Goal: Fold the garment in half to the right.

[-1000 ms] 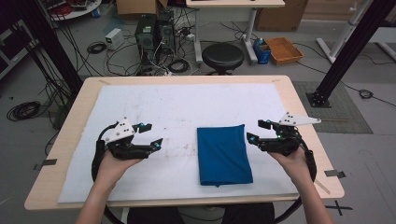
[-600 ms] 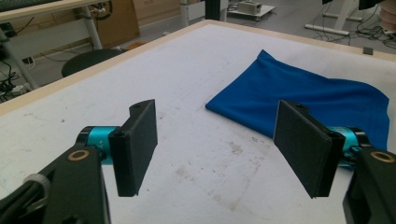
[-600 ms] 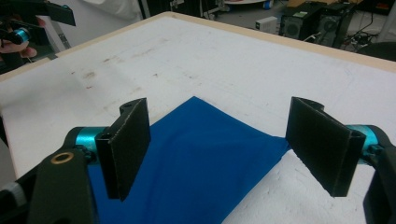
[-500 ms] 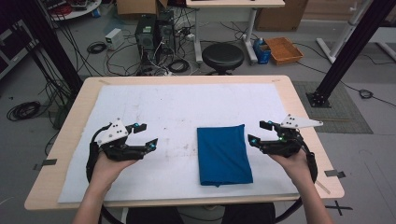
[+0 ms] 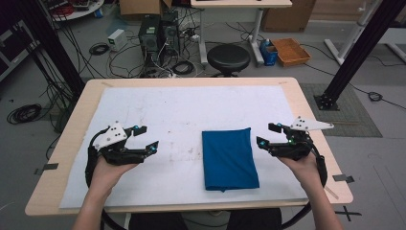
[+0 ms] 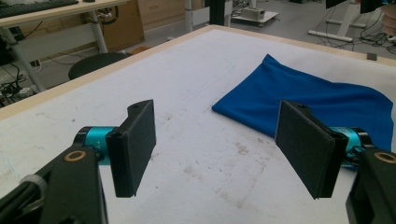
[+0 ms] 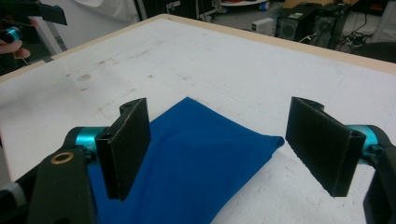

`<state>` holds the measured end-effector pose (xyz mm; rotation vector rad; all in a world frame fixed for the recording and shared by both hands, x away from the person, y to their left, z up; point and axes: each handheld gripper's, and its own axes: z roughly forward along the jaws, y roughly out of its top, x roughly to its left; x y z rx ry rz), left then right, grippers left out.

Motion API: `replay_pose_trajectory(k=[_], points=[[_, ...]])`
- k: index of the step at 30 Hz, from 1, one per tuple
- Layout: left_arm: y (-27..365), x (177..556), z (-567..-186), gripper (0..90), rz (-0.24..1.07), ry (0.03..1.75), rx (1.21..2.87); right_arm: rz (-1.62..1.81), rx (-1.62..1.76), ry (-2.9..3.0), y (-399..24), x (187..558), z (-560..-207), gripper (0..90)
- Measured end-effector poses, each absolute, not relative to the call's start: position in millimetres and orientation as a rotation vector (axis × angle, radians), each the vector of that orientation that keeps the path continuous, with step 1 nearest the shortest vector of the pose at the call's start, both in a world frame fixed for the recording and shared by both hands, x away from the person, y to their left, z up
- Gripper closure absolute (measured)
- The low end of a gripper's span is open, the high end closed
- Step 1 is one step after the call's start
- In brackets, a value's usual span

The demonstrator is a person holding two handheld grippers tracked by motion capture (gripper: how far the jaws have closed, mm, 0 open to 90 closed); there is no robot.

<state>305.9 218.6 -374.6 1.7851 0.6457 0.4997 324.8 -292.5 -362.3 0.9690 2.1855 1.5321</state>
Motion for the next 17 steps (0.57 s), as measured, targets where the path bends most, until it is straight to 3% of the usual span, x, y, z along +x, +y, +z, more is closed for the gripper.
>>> replay_pose_trajectory(k=[17], points=[[217.7,306.9,-375.7,29.2,0.500,0.642,1.782,1.535,0.973,2.167,-298.1,326.3,-361.3,21.7]])
